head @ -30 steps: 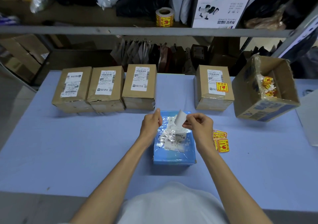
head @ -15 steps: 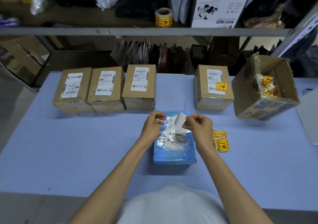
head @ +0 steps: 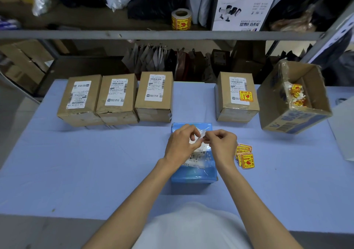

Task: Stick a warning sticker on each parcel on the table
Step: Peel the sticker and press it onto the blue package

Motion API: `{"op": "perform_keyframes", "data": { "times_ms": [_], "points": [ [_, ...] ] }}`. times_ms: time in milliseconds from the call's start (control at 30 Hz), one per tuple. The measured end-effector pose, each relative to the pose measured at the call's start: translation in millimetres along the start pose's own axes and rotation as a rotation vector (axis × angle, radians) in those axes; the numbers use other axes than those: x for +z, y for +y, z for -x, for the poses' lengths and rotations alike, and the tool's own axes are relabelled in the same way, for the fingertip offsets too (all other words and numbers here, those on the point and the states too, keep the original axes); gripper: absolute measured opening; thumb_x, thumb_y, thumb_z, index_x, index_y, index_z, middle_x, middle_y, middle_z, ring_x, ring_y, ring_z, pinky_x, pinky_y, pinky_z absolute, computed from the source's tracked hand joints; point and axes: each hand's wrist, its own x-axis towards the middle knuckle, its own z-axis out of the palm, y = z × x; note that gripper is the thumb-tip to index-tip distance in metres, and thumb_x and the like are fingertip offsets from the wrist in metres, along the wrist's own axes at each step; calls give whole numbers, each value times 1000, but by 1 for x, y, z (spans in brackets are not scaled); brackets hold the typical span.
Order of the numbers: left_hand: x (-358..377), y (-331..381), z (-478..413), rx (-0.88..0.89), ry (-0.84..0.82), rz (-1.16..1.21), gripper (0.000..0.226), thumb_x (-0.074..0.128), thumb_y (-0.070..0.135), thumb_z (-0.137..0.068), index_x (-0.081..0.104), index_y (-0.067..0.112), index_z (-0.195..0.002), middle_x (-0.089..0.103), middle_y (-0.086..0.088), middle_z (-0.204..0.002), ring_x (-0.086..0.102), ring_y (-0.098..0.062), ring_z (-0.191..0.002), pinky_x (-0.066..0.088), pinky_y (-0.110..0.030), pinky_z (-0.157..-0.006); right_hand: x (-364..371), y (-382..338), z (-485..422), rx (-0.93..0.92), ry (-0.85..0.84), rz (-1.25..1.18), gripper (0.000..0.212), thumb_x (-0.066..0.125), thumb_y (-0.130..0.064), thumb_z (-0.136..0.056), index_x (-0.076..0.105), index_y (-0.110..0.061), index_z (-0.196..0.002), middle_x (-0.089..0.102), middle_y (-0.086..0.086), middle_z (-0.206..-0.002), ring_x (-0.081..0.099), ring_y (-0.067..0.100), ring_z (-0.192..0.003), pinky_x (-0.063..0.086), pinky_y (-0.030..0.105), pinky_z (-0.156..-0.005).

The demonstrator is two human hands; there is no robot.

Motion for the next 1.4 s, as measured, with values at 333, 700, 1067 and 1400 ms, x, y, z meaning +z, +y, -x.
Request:
{"op": "perform_keyframes", "data": {
  "times_ms": [333, 700, 1067, 1400],
  "points": [
    [-8, -12, -7, -445, 23, 510, 9, 72, 19, -84, 66, 17, -76, 66, 7, -74, 61, -5, -76, 47, -20, -76, -9, 0, -7, 9, -38, -208, 4, 63, -3, -85, 65, -6, -83, 67, 13, -81, 65, 22, -69, 52, 26, -59],
    [-17, -8, -3, -571, -59, 734, 9, 67, 14, -88, 63, 6, -89, 62, -5, -74, 47, 5, -38, 32, -5, -40, -4, -5, -1, 29, -204, -146, 13, 60, -10, -89, 67, -8, -79, 68, 9, -73, 64, 17, -58, 48, 25, -54],
    [-5, -20, 8, -616, 45, 635, 14, 80, 30, -75, 74, 17, -71, 72, 4, -74, 66, -11, -75, 51, -25, -75, -8, 11, 3, -33, -145, -23, 11, 75, -12, -78, 69, -9, -69, 70, 5, -71, 61, 17, -67, 51, 37, -64],
    [1, -27, 28, -657, 93, 630, 9, 78, 22, -78, 74, 20, -85, 74, 0, -88, 69, -14, -84, 55, -31, -77, -19, 26, 5, 12, -173, -33, 9, 69, -5, -83, 65, -5, -75, 66, 8, -71, 61, 19, -64, 55, 37, -60]
  ]
}}
